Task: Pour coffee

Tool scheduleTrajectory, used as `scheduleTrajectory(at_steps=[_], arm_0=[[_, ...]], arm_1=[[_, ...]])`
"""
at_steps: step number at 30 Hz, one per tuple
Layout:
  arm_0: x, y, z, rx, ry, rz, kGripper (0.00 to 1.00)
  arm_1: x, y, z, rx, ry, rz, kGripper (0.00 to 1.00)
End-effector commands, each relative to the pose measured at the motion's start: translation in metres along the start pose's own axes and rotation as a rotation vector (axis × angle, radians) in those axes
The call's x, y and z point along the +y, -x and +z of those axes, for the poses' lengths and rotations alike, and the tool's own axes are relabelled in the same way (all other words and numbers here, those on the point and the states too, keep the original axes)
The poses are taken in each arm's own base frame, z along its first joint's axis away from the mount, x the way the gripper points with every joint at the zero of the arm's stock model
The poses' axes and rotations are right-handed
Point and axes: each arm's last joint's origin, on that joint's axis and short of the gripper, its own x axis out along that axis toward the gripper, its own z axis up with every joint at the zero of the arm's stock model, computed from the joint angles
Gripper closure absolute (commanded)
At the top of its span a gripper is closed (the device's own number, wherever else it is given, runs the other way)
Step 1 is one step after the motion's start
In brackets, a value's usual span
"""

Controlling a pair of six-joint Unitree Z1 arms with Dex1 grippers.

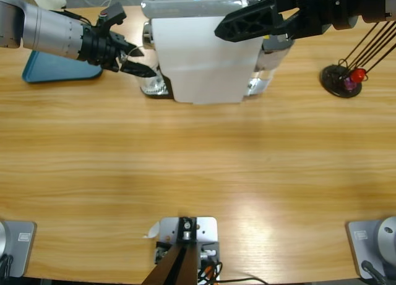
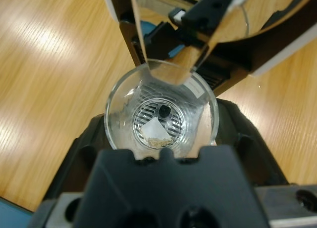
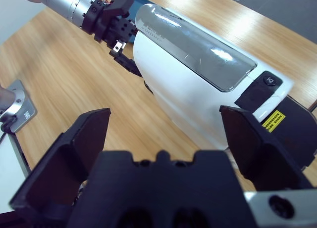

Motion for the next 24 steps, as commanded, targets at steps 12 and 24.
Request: scheduleTrajectory(at_steps=[12, 24], arm_0=[[-0.001, -0.017, -0.014, 0.039, 0.081, -0.04, 0.013], [-0.005, 0.037, -0.012, -0.016, 0.122, 0.076, 0.013]], arm_1=[[-0.004, -0.005, -0.01, 0.03, -0.001, 0.011, 0.0], [-0.003, -0.002, -0.003, 0.01, 0.005, 0.001, 0.0]])
